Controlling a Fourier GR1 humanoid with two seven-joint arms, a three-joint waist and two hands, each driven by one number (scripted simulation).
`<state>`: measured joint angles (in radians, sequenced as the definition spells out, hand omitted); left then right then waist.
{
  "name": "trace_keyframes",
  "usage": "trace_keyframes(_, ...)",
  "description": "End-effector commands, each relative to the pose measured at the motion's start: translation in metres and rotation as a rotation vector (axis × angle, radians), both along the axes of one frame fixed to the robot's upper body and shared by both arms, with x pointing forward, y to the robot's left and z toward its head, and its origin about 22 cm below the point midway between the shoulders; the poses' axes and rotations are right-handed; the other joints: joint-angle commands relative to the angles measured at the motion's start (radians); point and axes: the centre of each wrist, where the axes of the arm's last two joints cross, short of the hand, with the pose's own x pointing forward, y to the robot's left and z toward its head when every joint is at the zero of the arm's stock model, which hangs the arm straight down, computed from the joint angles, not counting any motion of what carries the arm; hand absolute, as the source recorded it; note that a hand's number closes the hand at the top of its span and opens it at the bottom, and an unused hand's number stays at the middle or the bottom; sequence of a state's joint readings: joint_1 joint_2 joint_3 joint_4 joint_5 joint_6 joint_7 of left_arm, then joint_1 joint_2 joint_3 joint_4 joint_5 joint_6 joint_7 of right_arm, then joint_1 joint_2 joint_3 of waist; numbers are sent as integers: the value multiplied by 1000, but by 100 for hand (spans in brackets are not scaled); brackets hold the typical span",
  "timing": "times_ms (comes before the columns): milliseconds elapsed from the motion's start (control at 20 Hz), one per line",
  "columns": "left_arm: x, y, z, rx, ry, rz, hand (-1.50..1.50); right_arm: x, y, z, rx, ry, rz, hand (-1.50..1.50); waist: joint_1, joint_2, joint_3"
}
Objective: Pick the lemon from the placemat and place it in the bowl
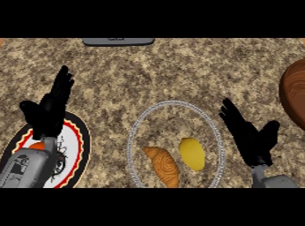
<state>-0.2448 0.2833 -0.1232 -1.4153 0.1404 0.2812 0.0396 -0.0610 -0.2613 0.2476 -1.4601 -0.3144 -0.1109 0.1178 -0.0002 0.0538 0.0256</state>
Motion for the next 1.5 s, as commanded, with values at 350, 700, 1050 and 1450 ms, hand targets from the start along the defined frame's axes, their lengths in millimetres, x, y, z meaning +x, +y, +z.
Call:
trace_keyframes(350, -8, 14, 14, -177, -73, -109, 0, 27, -37, 36, -638, -126, -138, -150, 8, -68, -46)
trace_keyframes(700, -31, 53, 15, -253, -107, -132, 0, 32, 10, 45, -594, -260, -257, -150, 6, -55, -27)
trace_keyframes(1050, -28, 37, 26, -239, -88, -163, 0, 68, 17, 102, -928, 15, 42, -150, 32, -54, -30)
trace_keyframes(1450, -25, 38, 24, -238, -89, -170, 0, 80, 40, 124, -1119, 408, 596, -150, 40, -53, -31)
